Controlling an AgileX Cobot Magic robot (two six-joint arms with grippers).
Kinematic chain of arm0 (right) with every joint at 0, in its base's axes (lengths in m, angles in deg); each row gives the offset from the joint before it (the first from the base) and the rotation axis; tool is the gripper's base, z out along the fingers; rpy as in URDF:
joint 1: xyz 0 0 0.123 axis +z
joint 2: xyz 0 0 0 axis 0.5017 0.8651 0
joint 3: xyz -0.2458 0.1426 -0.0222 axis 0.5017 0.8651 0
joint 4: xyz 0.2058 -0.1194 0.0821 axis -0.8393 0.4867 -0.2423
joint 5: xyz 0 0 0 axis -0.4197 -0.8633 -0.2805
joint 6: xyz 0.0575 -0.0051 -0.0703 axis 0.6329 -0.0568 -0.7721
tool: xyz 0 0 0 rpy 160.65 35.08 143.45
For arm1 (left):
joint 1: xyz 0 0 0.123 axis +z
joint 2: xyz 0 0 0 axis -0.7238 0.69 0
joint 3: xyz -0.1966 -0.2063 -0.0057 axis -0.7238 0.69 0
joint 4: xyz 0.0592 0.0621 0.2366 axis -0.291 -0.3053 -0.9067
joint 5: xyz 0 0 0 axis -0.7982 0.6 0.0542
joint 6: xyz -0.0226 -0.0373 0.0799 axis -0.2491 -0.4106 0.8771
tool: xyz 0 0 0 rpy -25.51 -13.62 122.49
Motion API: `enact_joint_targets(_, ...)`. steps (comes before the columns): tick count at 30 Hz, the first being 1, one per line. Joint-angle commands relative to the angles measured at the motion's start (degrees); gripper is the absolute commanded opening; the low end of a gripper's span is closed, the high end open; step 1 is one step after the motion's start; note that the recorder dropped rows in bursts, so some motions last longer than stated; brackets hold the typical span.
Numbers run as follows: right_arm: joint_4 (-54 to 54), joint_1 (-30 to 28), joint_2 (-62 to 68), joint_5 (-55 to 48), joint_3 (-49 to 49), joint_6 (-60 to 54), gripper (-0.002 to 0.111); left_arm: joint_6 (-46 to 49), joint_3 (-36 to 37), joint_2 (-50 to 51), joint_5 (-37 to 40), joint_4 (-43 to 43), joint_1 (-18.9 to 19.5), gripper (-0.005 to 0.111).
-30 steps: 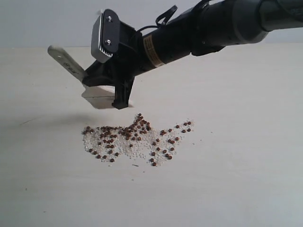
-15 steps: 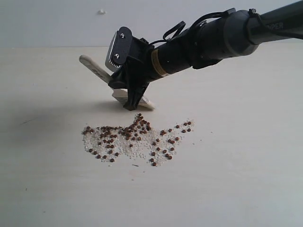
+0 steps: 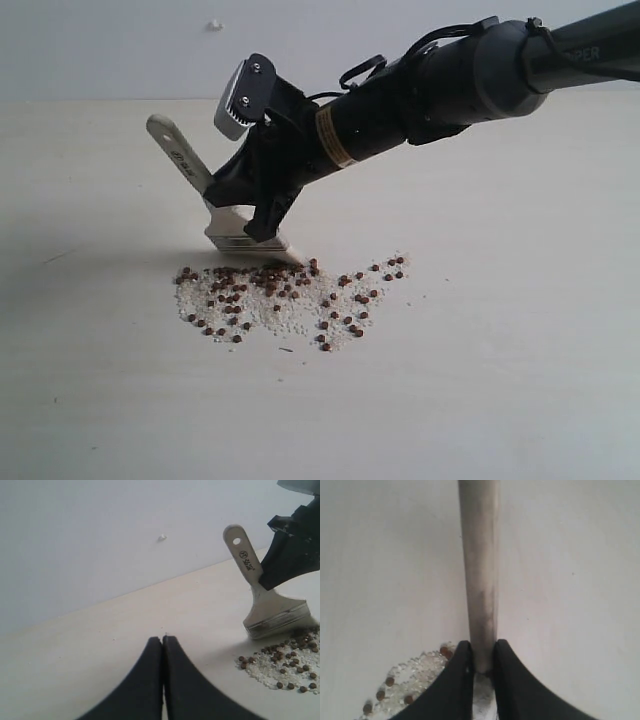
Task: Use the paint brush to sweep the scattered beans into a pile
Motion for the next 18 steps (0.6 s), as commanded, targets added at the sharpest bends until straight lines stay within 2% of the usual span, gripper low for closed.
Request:
enact_joint_targets(1, -0.24, -0.23, 0.03, 2.03, 0.2, 0.95, 0.0, 0.01, 0.19, -0.31, -0.21, -0.09, -0.16, 0.0)
enact_joint_targets(12, -0.24, 0.27, -10.75, -3.6, 0.2, 0.28, 0.0, 0.01, 0.19, -0.31, -0.21, -0.09, -0.16, 0.0)
enact_joint_targets(15, -0.24, 2.88, -13.39, -8.09, 0.2, 9.14, 0.0, 0.01, 0.19, -0.31, -0.21, -0.09, -0.16, 0.0)
enact_joint_targets(18, -0.24, 7.07, -13.75, -18.13, 0.2, 20.97, 0.0, 0.01, 0.19, -0.31, -0.21, -0.09, -0.16, 0.0)
